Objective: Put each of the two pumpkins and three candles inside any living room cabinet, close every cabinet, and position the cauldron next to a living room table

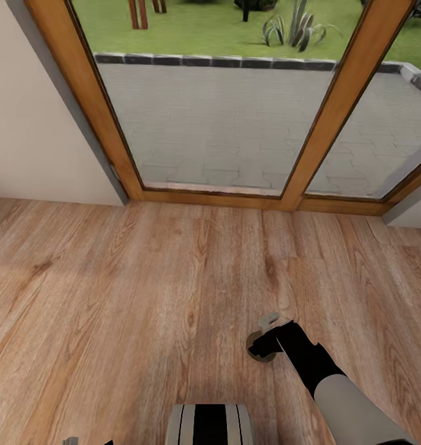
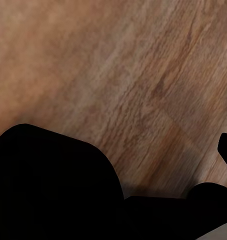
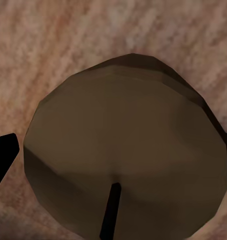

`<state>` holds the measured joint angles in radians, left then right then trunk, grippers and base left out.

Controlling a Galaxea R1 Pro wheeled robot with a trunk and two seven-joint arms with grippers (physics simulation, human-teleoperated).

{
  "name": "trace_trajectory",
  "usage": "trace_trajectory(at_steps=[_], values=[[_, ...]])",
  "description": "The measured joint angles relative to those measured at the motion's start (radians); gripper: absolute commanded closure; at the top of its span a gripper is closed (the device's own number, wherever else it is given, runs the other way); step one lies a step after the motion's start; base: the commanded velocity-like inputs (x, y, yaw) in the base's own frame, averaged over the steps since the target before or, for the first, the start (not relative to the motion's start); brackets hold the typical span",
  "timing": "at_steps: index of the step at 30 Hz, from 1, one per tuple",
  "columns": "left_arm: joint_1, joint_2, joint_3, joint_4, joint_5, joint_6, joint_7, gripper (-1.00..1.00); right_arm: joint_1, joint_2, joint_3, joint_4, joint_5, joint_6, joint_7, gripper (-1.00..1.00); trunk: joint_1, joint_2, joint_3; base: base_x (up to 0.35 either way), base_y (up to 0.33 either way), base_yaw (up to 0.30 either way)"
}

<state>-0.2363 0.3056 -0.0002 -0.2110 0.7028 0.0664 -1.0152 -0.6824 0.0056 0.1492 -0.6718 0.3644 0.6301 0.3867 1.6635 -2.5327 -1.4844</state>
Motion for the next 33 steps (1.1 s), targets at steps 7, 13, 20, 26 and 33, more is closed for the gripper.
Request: trace_trajectory(at_steps=[7,13,20,26,33], values=[[0.0,0.0,0.0,0.0,0.0,0.0,0.0,-1.0,0.0,0.001,0.002,0.0,0.002,0.0,0.001,-1.0,0.0,0.0,0.0,0.0,0.0,0.0],[0.0,0.0,0.0,0.0,0.0,0.0,0.0,-1.0,0.0,0.001,0.002,0.0,0.002,0.0,0.001,-1.0,0.0,0.0,0.0,0.0,0.0,0.0],[0.0,0.0,0.0,0.0,0.0,0.0,0.0,-1.0,0.0,0.001,0.002,0.0,0.003,0.0,-0.001,1.0,0.0,0.0,0.0,0.0,0.0,0.0],[0.0,0.0,0.0,0.0,-0.001,0.0,0.0,-1.0,0.0,0.001,0.001,0.0,-0.001,0.0,0.002,1.0,0.0,0.0,0.0,0.0,0.0,0.0],[0.0,0.0,0.0,0.0,-0.001,0.0,0.0,-1.0,0.0,0.001,0.001,0.0,-0.002,0.0,0.002,1.0,0.0,0.0,0.0,0.0,0.0,0.0]])
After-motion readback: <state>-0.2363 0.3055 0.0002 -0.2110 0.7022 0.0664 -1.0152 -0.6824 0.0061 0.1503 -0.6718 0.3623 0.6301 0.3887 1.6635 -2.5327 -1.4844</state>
